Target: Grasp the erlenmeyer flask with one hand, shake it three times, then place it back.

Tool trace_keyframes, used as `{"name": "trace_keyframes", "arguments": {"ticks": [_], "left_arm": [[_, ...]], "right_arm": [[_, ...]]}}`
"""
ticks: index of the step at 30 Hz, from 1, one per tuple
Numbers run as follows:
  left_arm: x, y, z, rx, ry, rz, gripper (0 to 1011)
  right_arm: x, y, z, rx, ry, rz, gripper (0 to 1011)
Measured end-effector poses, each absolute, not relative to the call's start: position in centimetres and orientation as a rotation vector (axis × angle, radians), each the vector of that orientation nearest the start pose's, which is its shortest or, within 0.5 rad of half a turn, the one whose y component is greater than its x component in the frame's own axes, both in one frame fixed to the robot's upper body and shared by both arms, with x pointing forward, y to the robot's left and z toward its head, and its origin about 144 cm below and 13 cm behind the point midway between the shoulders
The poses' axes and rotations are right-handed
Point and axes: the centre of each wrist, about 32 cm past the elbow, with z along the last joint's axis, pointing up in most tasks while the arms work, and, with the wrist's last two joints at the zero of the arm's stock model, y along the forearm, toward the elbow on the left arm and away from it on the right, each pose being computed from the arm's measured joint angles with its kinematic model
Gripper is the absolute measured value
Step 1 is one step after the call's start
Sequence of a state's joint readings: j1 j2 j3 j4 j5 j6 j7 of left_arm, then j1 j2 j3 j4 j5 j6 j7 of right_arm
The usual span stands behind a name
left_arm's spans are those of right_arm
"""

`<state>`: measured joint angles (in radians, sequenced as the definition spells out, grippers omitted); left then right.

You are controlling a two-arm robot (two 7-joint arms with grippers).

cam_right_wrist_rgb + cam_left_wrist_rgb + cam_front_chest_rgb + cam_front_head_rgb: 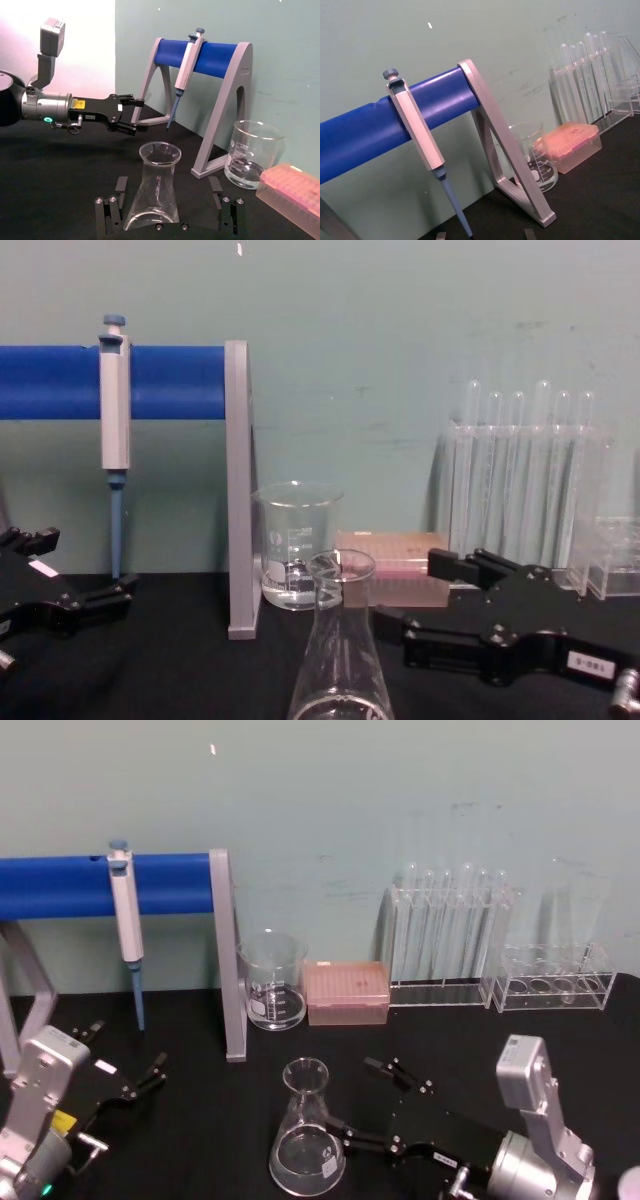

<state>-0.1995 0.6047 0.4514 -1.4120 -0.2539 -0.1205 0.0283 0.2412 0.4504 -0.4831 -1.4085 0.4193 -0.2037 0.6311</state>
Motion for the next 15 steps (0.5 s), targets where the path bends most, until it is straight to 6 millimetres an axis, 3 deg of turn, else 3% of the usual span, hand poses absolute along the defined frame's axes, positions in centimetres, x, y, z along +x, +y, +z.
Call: {"name": "trace_keyframes", "arguments": {"ticks": [15], "left_arm": [[48.9,31.0,114.0,0.304,-0.285,1.248,1001]], "right_arm": [[51.7,-23.6,113.8,-0.021,-0.089,-0.535,1000]]}}
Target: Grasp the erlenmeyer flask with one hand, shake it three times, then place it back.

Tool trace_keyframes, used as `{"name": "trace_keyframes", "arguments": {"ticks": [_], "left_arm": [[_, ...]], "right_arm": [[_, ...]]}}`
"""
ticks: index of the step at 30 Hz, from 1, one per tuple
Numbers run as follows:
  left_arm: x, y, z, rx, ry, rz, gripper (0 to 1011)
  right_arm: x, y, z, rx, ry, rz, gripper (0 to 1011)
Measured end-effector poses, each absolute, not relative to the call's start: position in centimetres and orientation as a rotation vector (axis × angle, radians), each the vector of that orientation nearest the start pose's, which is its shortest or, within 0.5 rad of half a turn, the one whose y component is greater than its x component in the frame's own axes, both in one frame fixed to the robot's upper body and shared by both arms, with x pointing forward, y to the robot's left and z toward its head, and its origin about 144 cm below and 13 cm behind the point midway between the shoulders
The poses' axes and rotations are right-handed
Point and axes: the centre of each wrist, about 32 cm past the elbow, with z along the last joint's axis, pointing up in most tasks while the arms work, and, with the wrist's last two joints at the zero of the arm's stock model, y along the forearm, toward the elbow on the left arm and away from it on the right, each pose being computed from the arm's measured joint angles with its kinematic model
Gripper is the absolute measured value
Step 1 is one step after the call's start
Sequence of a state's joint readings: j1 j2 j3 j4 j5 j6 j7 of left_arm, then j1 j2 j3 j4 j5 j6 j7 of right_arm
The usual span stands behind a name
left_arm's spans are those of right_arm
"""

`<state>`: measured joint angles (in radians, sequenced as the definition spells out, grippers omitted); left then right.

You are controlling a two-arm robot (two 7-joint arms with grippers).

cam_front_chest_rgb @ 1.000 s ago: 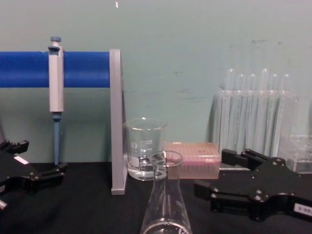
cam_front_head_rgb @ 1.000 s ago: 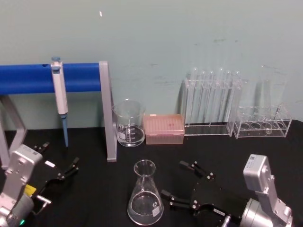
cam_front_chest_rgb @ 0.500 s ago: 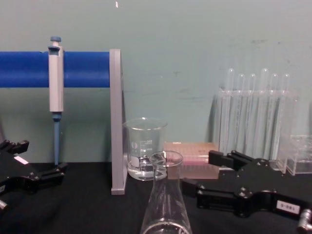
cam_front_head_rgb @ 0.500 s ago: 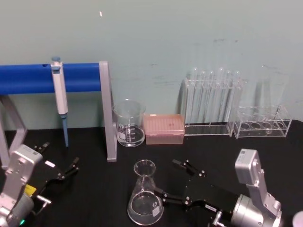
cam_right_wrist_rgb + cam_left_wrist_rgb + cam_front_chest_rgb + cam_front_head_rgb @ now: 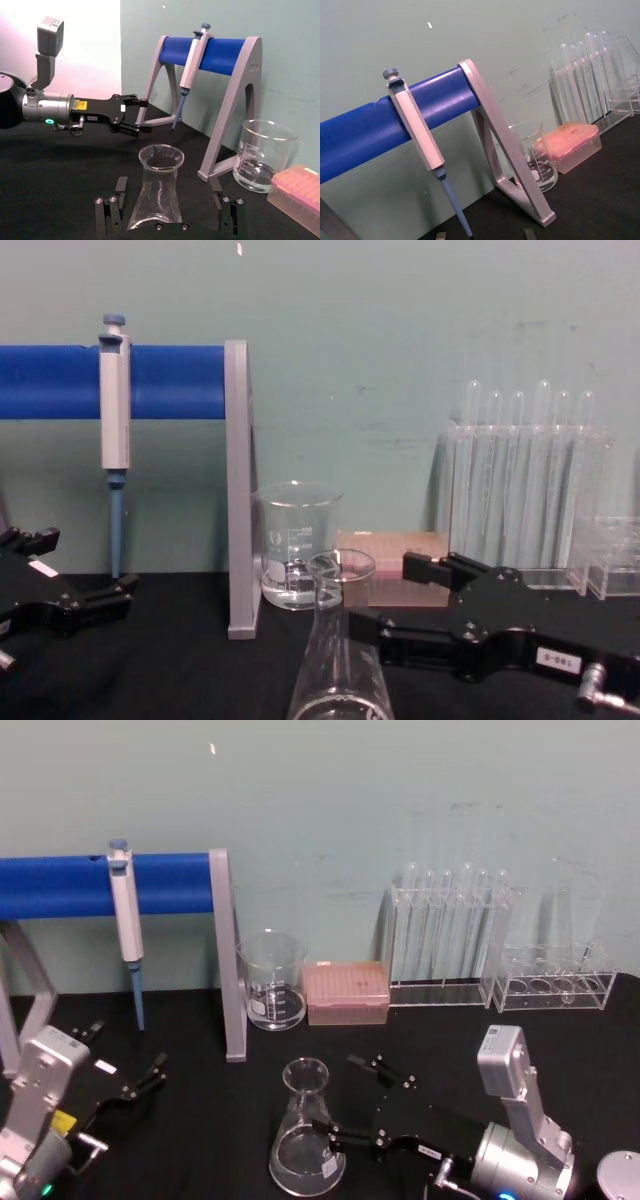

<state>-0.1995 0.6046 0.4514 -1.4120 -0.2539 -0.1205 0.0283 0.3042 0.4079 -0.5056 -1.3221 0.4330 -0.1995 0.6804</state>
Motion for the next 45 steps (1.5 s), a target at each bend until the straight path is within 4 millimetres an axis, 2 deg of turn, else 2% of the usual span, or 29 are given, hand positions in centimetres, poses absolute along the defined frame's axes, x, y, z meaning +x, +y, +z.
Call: {"name": "trace_keyframes", "arguments": {"ticks": [45], "left_arm": [[48.9,31.0,114.0,0.305,-0.285,1.248,1001]], "right_arm": [[54.8,-21.4,113.4,-0.033,-0.067,-0.467,1000]]}}
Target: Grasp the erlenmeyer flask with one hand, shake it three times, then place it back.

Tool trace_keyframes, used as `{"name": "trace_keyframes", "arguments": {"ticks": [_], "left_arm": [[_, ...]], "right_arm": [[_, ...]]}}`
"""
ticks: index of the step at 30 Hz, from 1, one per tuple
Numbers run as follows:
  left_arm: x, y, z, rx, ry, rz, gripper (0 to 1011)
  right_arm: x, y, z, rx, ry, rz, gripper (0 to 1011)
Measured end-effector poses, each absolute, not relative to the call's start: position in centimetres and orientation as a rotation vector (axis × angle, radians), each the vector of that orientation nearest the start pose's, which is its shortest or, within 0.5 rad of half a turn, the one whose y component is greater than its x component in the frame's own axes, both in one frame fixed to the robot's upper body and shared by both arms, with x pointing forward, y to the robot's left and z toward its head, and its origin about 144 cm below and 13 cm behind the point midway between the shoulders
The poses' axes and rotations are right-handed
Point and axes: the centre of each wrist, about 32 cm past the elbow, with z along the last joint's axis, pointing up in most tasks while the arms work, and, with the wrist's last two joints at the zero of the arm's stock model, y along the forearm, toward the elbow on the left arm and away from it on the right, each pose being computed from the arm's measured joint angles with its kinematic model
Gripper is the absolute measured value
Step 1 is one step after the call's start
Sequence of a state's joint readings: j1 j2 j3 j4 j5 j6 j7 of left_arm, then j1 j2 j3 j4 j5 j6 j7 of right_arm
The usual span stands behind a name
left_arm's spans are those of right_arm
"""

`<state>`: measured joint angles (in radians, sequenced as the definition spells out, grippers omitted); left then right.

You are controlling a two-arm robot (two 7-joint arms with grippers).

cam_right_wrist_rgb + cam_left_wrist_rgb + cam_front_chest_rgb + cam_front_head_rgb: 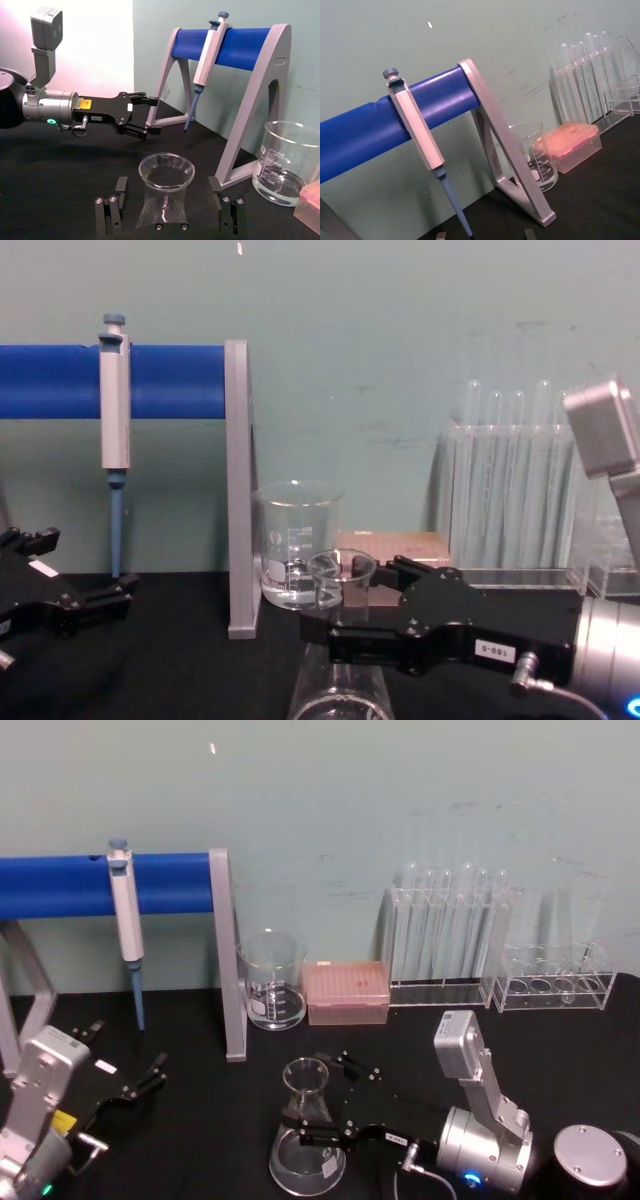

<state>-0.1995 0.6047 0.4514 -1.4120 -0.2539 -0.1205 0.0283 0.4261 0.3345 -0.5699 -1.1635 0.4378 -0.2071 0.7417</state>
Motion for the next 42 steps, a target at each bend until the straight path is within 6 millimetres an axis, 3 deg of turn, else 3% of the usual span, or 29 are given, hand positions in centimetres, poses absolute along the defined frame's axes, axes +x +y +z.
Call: {"name": "trace_keyframes", "arguments": {"ticks": [42], "left_arm": [[48.86,30.97,113.98,0.305,-0.285,1.248,1001]], "right_arm": [[54.87,-21.11,113.35,-0.039,-0.066,-0.462,1000]]}}
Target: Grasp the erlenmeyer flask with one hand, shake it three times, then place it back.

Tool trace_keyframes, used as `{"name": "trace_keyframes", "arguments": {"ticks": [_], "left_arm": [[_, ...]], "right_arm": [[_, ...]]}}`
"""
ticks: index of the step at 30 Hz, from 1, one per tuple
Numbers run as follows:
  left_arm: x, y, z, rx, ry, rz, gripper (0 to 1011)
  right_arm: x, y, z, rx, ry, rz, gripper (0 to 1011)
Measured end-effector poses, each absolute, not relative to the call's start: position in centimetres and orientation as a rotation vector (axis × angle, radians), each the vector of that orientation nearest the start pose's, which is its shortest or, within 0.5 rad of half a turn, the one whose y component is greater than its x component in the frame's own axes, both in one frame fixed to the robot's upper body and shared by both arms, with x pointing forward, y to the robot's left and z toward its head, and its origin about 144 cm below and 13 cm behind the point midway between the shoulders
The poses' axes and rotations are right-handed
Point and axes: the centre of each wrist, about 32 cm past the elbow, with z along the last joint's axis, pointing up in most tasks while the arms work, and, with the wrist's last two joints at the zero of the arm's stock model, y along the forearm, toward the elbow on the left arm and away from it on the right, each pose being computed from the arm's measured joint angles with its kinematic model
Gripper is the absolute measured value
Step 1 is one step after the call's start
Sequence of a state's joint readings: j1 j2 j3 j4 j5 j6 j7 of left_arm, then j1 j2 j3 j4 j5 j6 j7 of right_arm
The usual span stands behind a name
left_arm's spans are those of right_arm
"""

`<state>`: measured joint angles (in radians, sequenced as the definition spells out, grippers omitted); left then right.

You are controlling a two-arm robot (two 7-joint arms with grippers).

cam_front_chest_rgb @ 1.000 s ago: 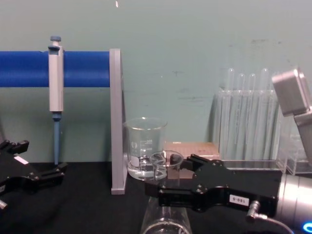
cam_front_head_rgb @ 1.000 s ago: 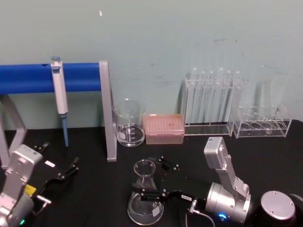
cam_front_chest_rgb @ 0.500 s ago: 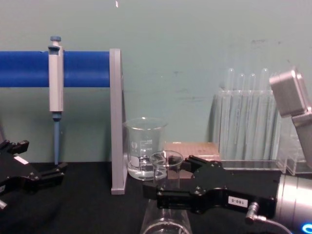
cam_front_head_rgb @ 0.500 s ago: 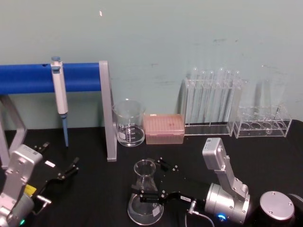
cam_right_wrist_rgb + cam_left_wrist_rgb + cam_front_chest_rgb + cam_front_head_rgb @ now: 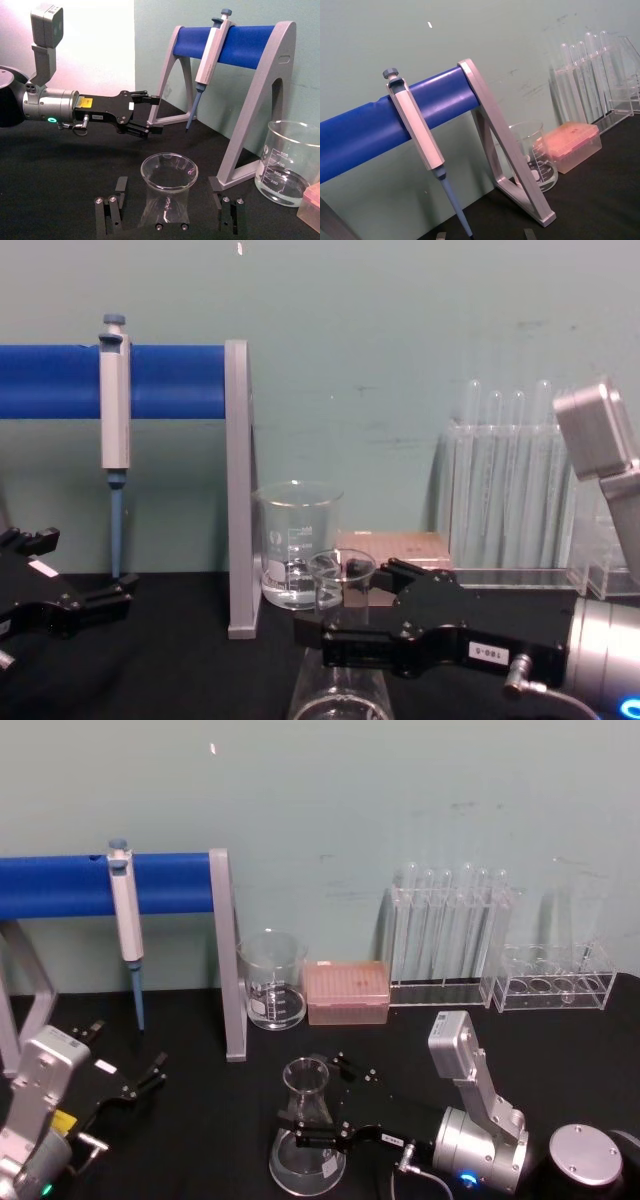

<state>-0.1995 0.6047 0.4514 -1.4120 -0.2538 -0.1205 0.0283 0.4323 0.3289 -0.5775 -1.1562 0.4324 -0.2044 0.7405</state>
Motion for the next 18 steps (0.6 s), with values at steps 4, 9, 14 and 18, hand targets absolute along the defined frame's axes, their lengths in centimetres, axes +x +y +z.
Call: {"name": "trace_keyframes", "arguments": {"ticks": [4,9,14,18], "left_arm": [[48.86,30.97,113.98,0.304,-0.285,1.248,1001],[48.86,30.97,113.98,0.304,-0.285,1.248,1001],[48.86,30.97,113.98,0.304,-0.285,1.248,1001],[48.86,30.97,113.98,0.304,-0.285,1.248,1001]], "right_arm": [[54.87,-21.12,113.35,-0.039,-0.065,-0.462,1000],[54.87,-21.12,113.35,-0.039,-0.065,-0.462,1000],[54.87,-21.12,113.35,-0.038,-0.065,-0.463,991],[54.87,-21.13,113.35,-0.038,-0.065,-0.463,886]]}}
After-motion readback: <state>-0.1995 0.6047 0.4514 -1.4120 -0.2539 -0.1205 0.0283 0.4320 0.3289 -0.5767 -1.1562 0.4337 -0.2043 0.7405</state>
